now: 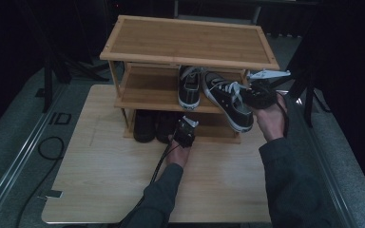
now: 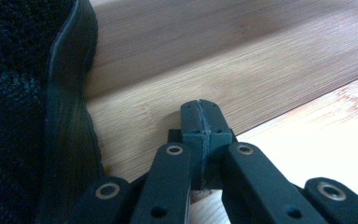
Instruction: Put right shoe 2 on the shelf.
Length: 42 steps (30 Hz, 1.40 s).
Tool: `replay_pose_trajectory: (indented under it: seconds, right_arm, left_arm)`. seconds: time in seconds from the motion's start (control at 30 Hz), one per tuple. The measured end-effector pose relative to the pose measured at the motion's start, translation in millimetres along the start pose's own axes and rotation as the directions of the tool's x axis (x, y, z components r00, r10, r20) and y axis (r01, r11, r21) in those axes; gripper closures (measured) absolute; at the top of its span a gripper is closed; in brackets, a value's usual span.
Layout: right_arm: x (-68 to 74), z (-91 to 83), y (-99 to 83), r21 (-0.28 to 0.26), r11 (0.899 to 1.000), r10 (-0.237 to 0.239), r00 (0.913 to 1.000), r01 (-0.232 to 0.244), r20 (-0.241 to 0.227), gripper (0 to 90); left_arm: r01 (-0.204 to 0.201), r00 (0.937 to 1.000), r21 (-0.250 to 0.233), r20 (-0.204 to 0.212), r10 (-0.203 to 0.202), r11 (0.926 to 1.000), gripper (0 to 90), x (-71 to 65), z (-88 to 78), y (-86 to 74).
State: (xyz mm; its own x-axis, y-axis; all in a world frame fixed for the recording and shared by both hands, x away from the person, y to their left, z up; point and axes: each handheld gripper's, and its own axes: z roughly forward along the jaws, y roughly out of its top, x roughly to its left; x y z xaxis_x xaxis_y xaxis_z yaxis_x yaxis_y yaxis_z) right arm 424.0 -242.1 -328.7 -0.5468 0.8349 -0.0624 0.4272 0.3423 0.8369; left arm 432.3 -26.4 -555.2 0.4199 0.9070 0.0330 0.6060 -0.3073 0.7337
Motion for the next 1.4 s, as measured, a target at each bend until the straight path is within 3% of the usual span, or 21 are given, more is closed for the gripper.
replay_pose_trajectory:
  seconds: [0.27,0.43,0.63,0.77,0.9,1.07,1.1,1.4]
  right_arm:
    - [-6.2,-5.5,1.7,0.035,0.998,-0.049,0.9988,0.049,-0.004,77.4]
    - [-11.2,-20.0,2.9,0.01,0.999,-0.033,0.9992,0.033,-0.021,76.7]
    - [-12.7,-39.5,-1.9,-0.006,0.999,-0.047,0.9989,0.047,0.003,85.8]
    - [-13.8,-46.3,-5.4,0.028,0.997,-0.077,0.9968,0.076,0.02,90.0]
    - [-11.7,-47.6,-12.9,0.075,0.991,-0.115,0.9929,0.113,0.028,90.0]
    - [-5.6,-51.5,-27.5,0.084,0.989,-0.121,0.9923,0.119,0.026,90.0]
    - [-4.4,-52.0,-30.5,0.089,0.989,-0.124,0.9918,0.121,0.031,90.0]
    - [-2.8,-59.6,-54.2,0.117,0.987,-0.115,0.9932,0.112,0.021,90.0]
  left_arm:
    - [0.004,1.0,-0.002,0.002,-0.004,1.0,89.8,-0.1,0.0,0.0]
    - [0.0,1.0,0.001,0.004,0.0,1.0,89.8,0.3,-0.2,0.1]
    - [0.0,1.0,0.001,0.002,0.0,1.0,89.8,0.0,-0.2,0.1]
    - [0.001,1.0,0.001,0.001,-0.001,1.0,89.8,-0.1,-0.2,0.1]
    - [0.001,1.0,0.001,0.002,-0.001,1.0,89.8,0.0,-0.2,0.0]
    - [0.001,1.0,0.001,0.003,-0.001,1.0,89.8,0.2,-0.2,0.0]
    - [-0.029,0.9996,0.02,0.002,0.029,0.9994,89.8,2.4,-1.8,0.5]
    - [-0.027,0.9996,0.019,0.001,0.027,0.9995,89.8,2.2,-1.7,0.4]
